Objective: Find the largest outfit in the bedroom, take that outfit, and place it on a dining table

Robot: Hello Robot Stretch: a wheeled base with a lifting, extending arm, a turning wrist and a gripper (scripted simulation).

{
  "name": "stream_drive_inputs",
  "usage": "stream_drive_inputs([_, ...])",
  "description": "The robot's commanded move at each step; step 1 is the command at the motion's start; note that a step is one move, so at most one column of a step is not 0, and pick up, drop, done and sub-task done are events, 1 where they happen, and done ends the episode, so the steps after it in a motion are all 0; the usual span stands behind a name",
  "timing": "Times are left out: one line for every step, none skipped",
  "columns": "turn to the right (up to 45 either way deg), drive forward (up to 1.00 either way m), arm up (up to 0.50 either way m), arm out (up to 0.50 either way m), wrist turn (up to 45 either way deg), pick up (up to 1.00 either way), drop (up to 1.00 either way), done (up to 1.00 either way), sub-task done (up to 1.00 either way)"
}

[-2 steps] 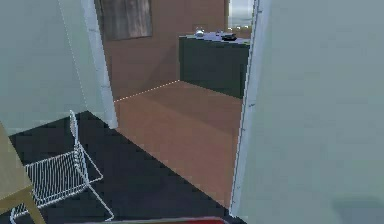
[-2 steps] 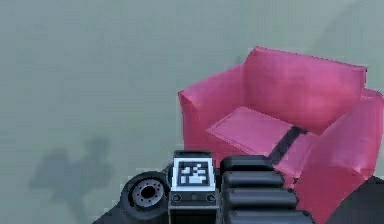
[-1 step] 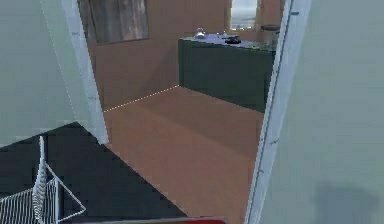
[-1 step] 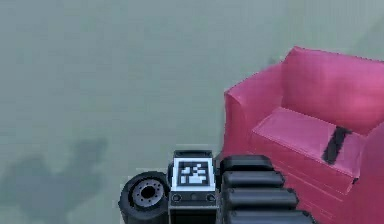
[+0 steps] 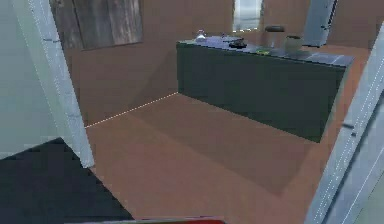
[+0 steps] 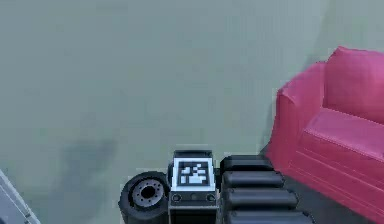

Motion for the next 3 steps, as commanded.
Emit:
stream_drive_inputs([-45.0, 0.00, 0.00, 0.00, 0.0, 0.00, 0.00, 0.00, 0.00])
stream_drive_inputs([0.0, 0.30, 0.00, 0.00, 0.0, 0.00, 0.00, 0.00, 0.00])
stream_drive_inputs([45.0, 0.00, 0.00, 0.00, 0.0, 0.00, 0.00, 0.00, 0.00])
